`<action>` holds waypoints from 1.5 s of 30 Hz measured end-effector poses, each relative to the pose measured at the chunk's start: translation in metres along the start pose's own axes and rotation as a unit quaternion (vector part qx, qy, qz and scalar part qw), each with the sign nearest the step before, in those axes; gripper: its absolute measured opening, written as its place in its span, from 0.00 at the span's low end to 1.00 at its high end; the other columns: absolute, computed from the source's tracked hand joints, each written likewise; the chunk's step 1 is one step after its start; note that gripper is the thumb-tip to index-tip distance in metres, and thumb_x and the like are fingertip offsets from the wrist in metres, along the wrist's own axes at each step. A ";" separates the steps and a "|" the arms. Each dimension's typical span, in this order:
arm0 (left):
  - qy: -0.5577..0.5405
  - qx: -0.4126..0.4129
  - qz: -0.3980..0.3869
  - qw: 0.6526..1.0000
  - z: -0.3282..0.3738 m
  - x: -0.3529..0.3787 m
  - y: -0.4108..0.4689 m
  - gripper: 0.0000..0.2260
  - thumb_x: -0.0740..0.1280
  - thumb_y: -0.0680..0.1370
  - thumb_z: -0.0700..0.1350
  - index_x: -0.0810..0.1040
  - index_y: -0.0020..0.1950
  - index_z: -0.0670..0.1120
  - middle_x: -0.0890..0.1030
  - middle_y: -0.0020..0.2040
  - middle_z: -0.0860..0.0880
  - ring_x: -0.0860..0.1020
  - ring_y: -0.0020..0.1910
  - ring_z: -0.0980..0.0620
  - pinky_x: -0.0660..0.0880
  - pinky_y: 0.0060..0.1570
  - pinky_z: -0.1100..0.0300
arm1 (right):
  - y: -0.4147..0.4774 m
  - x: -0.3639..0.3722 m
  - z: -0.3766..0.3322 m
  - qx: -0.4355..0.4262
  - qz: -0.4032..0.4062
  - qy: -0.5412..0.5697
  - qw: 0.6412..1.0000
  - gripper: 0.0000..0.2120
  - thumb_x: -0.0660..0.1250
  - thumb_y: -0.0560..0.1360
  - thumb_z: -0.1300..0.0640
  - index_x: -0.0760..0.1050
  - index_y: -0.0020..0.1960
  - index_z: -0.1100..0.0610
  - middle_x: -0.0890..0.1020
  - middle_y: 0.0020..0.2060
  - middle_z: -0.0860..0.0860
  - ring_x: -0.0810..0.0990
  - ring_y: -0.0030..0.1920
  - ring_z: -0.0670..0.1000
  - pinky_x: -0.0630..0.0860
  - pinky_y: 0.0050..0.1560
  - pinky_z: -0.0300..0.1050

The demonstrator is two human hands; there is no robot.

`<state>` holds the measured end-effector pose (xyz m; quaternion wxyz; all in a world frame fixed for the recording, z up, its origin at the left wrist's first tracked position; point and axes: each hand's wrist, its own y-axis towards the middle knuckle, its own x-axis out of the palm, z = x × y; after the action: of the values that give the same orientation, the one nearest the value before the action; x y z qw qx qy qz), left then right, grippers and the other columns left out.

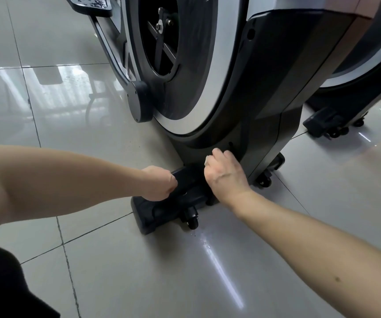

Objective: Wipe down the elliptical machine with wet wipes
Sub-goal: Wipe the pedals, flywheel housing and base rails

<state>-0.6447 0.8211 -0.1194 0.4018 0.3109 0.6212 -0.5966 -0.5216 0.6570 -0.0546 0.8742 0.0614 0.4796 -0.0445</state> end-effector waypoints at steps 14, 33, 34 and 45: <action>-0.252 0.065 -0.038 0.965 0.005 -0.001 0.001 0.19 0.66 0.74 0.39 0.80 0.63 0.52 0.83 0.54 0.55 0.79 0.49 0.53 0.78 0.53 0.59 | -0.043 0.016 -0.060 0.232 -0.209 0.461 0.831 0.08 0.60 0.82 0.61 0.77 0.53 0.53 0.81 0.48 0.50 0.80 0.50 0.53 0.77 0.45 0.46; -0.439 -0.064 -0.178 0.879 0.030 -0.156 -0.138 0.06 0.70 0.73 0.50 0.80 0.45 0.48 0.79 0.37 0.52 0.76 0.37 0.50 0.73 0.35 0.59 | -0.033 -0.159 0.030 0.405 -0.385 0.686 0.466 0.12 0.62 0.74 0.71 0.82 0.47 0.59 0.83 0.36 0.57 0.79 0.34 0.50 0.75 0.35 0.42; -0.456 -0.074 -0.167 0.871 0.029 -0.177 -0.157 0.07 0.70 0.73 0.50 0.80 0.46 0.48 0.79 0.37 0.53 0.76 0.37 0.52 0.72 0.34 0.60 | -0.029 -0.186 0.041 0.427 -0.383 0.693 0.436 0.13 0.62 0.72 0.72 0.81 0.47 0.59 0.83 0.36 0.57 0.78 0.34 0.51 0.75 0.34 0.42; -0.667 -0.178 0.024 0.724 0.001 -0.441 -0.403 0.09 0.72 0.72 0.44 0.76 0.49 0.46 0.83 0.39 0.47 0.81 0.35 0.50 0.77 0.37 0.55 | 0.045 -0.531 0.177 0.501 -0.320 0.702 0.391 0.09 0.65 0.77 0.68 0.83 0.50 0.61 0.74 0.27 0.53 0.66 0.24 0.48 0.64 0.23 0.37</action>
<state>-0.7798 0.8234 0.4624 0.7744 -0.2291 0.2801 -0.5190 -0.6533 0.6847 0.4908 -0.0394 0.3400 0.7987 -0.4949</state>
